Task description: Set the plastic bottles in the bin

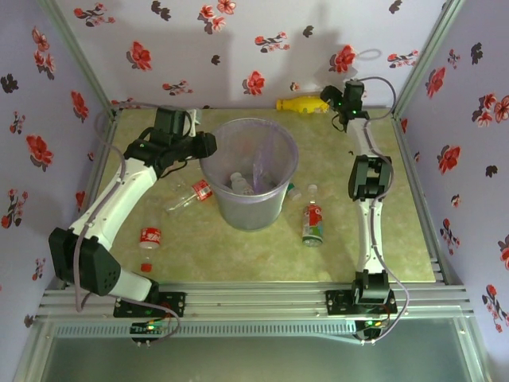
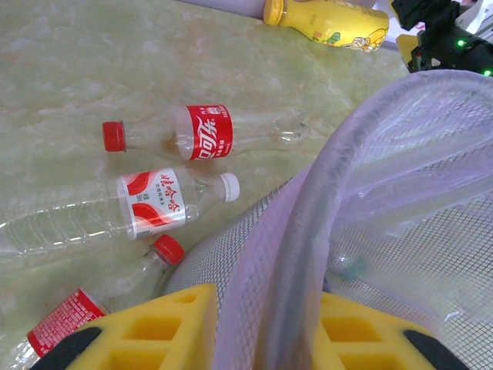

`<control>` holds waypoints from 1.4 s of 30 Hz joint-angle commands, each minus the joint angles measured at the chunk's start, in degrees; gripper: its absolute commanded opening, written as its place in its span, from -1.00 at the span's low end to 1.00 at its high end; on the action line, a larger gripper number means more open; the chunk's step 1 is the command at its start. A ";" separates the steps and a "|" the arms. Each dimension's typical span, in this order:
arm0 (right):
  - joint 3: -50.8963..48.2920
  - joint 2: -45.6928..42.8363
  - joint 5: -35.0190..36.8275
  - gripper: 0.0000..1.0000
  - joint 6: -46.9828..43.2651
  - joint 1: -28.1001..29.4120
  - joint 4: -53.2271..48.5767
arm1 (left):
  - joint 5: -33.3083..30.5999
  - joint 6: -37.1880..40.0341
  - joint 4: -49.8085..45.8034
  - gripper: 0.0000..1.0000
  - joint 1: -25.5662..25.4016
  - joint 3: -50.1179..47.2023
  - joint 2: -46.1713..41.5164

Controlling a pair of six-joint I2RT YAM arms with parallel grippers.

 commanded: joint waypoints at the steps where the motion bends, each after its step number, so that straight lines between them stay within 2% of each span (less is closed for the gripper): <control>1: 2.42 0.75 -0.82 0.71 -0.66 1.32 -0.50 | -1.34 -0.78 -0.83 -0.43 0.10 0.64 1.80; 10: 3.42 1.82 1.45 0.54 -1.49 1.93 -6.63 | -2.77 -1.14 -1.81 -0.45 0.21 1.01 -0.46; 17: -1.36 0.05 -5.38 0.52 -1.35 2.12 -0.22 | -2.97 -1.23 -2.06 -0.45 0.25 0.75 -0.75; 21: -3.31 -1.69 -5.05 0.49 -0.77 2.21 -3.62 | -2.97 -1.52 -1.92 -0.45 0.21 0.22 -1.22; 25: -14.31 -7.83 -5.14 0.47 -0.84 2.83 -1.92 | -3.01 -1.40 -2.00 -0.45 0.20 0.04 -1.99; 31: -31.66 -20.39 -5.10 0.46 -9.44 7.04 -2.45 | -3.05 -1.18 -2.44 -0.46 0.26 -0.35 -3.04; 35: -53.77 -37.28 6.35 0.48 -11.49 10.58 0.42 | -3.62 -1.14 -2.84 -0.46 0.41 -1.14 -4.43; 37: -60.34 -42.87 10.39 0.49 -12.66 11.51 0.24 | -3.67 -1.13 -2.92 -0.45 0.56 -1.41 -4.88; 39: -62.08 -46.70 13.00 0.54 -15.74 12.02 -2.09 | -3.67 -0.83 -3.22 -0.45 0.90 -1.30 -4.98; 42: -58.34 -45.93 13.96 0.64 -21.72 11.90 -5.85 | -3.67 -0.41 -3.52 -0.45 1.18 -0.93 -4.91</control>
